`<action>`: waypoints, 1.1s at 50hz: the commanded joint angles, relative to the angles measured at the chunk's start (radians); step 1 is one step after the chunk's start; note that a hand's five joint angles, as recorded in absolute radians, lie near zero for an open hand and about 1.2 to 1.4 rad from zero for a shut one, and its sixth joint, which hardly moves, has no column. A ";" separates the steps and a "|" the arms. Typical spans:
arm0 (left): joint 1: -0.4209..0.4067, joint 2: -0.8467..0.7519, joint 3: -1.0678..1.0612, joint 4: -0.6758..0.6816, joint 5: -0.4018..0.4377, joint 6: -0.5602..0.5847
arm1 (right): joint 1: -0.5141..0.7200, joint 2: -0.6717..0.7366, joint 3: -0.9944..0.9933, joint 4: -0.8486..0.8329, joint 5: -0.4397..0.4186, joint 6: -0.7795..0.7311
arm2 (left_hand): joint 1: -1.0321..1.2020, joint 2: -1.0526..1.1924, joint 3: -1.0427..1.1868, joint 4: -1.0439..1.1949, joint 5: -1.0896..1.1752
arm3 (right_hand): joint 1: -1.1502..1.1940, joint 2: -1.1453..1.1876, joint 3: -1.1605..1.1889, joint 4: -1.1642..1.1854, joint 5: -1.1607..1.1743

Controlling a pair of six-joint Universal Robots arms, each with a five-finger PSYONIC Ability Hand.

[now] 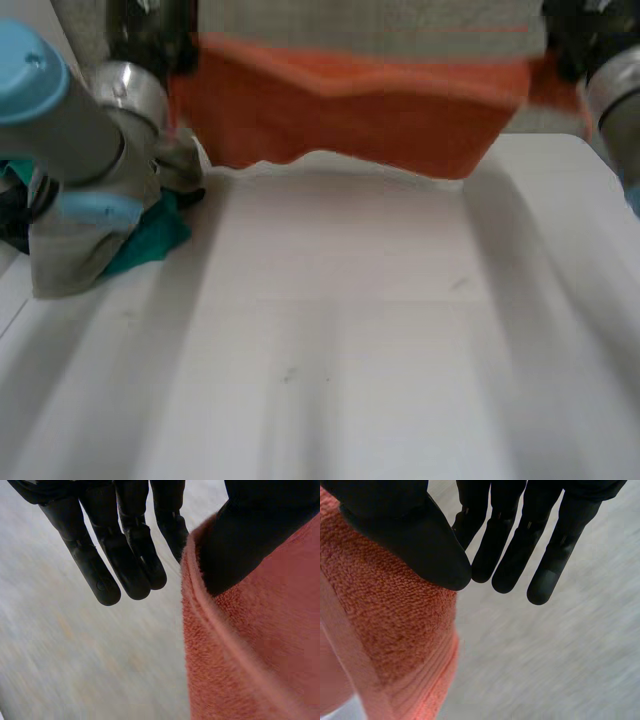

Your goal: Fold the laundry.

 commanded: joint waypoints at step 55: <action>-0.023 0.056 -0.457 -0.076 0.006 0.046 | -0.154 0.045 0.654 -0.137 -0.211 -0.126 | 0.235 0.200 0.203 0.195 0.254 | -0.557 -0.598 -0.616 -0.624 -0.624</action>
